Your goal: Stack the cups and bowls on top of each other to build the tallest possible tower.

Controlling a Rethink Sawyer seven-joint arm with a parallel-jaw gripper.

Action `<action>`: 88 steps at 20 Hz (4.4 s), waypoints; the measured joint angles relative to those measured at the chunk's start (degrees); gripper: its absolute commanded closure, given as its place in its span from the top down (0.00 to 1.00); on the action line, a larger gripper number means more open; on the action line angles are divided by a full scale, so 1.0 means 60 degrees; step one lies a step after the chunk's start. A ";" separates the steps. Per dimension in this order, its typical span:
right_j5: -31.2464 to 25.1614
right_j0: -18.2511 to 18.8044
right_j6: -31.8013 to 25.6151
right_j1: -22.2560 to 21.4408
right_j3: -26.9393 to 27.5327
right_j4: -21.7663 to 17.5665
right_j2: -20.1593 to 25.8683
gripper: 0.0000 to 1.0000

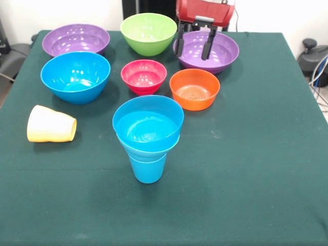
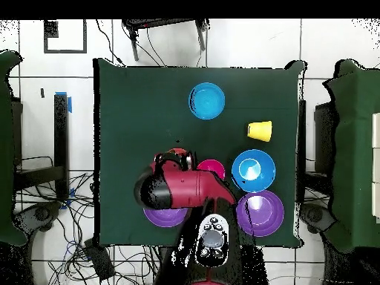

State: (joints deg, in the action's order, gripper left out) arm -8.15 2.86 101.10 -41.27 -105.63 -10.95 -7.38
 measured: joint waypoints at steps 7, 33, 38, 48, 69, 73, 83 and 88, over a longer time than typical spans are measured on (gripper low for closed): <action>0.0655 -0.0089 0.0000 -0.0006 -0.1071 -0.0249 -0.0085 1.00; 0.1597 0.3143 0.0000 -0.0601 -0.2103 -0.2634 0.0552 1.00; 0.1590 0.3745 0.0000 -0.0631 -0.2019 -0.2954 0.0970 1.00; 0.0993 0.4516 0.0000 -0.0464 -0.1279 -0.3540 0.1964 1.00; 0.0752 0.4731 0.0000 0.0357 0.0218 -0.3956 0.3139 1.00; 0.0734 0.4907 0.0000 0.0577 0.0487 -0.4095 0.3326 1.00; 0.0455 0.5195 0.0000 0.1118 0.0946 -0.4453 0.3605 1.00; 0.0364 0.5272 0.0000 0.1230 0.0961 -0.4650 0.3637 1.00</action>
State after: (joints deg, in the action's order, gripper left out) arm -5.97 34.49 101.10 -33.89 -99.86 -38.85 14.44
